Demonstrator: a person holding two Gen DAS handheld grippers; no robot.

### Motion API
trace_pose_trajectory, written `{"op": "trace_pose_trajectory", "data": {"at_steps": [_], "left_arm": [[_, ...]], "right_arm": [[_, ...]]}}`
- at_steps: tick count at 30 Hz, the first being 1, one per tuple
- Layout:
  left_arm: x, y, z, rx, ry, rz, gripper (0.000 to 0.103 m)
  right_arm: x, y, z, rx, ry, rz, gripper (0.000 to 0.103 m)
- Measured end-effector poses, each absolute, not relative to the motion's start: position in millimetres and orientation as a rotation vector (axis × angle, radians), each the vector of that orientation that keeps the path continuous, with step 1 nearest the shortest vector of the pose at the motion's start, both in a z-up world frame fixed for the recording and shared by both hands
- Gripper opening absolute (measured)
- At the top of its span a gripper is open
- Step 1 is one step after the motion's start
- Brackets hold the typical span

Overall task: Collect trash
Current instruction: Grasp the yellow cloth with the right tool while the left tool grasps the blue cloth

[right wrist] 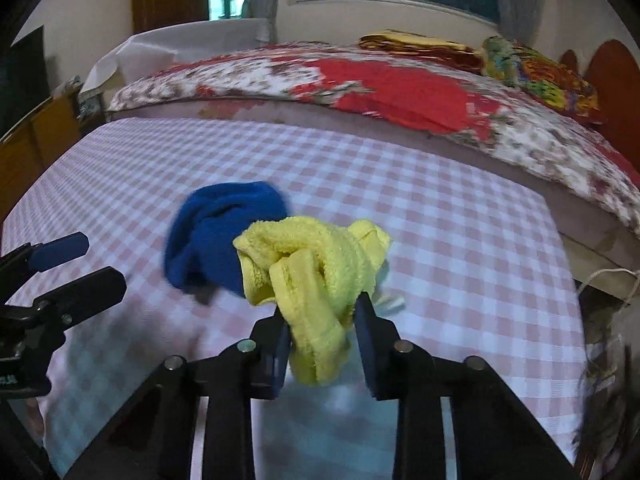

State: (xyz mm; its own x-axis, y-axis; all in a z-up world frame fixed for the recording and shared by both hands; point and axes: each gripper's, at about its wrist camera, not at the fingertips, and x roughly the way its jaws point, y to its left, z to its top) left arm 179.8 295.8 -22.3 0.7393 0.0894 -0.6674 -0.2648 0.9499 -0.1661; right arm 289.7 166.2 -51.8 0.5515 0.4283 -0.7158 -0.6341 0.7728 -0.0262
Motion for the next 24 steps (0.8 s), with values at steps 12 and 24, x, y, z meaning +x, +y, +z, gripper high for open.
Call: {"op": "trace_pose_trajectory", "data": {"at_steps": [12,24], "left_arm": [[243.2,284.0,-48.7,-0.222,0.837,0.143,0.078],[250.5,252.3,-43.6,-0.203,0.83,0.056,0.019]], "right_arm": [[319.6,108.9,-45.1,-0.252,0.754,0.536,0.031],[300.5,69.8,-32.4,-0.239,0.737,0.519,0.03]]}}
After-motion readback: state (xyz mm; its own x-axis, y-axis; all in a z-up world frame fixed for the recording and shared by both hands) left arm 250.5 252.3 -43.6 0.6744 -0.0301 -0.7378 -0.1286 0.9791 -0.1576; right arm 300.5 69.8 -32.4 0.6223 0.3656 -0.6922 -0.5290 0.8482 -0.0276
